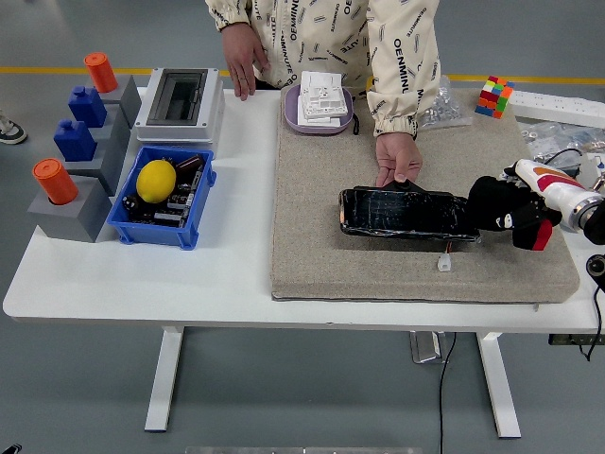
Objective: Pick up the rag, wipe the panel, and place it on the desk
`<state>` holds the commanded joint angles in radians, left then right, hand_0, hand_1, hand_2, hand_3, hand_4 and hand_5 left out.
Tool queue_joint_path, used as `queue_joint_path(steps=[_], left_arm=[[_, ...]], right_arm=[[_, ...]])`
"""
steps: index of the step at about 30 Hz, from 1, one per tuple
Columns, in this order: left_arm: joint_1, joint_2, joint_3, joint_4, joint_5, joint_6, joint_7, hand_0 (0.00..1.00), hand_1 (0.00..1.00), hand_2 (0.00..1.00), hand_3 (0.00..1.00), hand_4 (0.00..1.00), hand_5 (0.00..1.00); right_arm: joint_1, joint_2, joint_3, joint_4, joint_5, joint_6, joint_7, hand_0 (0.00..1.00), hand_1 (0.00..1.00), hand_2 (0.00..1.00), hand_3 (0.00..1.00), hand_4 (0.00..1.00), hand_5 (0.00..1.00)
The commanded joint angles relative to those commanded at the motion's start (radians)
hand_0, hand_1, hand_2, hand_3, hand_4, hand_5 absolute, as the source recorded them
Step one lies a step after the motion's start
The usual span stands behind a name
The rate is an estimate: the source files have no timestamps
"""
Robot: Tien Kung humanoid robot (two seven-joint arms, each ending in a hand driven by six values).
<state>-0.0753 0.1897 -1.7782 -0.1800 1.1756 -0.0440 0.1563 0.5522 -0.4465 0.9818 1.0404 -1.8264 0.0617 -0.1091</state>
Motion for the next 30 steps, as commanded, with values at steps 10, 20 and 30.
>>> queue_joint_path(steps=[10, 20, 30], left_arm=[[0.005, 0.0, -0.004, 0.0, 0.001, 0.002, 0.002, 0.721, 0.715, 0.767, 0.621, 0.684, 0.565], [0.007, -0.001, -0.002, 0.0, 0.002, 0.001, 0.001, 0.72, 0.715, 0.767, 0.621, 0.685, 0.566], [0.006, 0.0, 0.006, 0.0, 0.002, 0.0, 0.002, 0.721, 0.716, 0.767, 0.621, 0.684, 0.565]], right_arm=[[-0.006, -0.015, 0.009, 0.002, -0.002, 0.002, -0.001, 0.287, 0.4, 0.459, 0.45, 0.919, 0.002], [-0.024, -0.031, 0.017, 0.004, -0.002, 0.002, -0.001, 0.287, 0.4, 0.46, 0.45, 0.919, 0.002], [-0.057, -0.023, 0.048, -0.004, -0.007, 0.0, -0.001, 0.286, 0.4, 0.459, 0.45, 0.919, 0.002]])
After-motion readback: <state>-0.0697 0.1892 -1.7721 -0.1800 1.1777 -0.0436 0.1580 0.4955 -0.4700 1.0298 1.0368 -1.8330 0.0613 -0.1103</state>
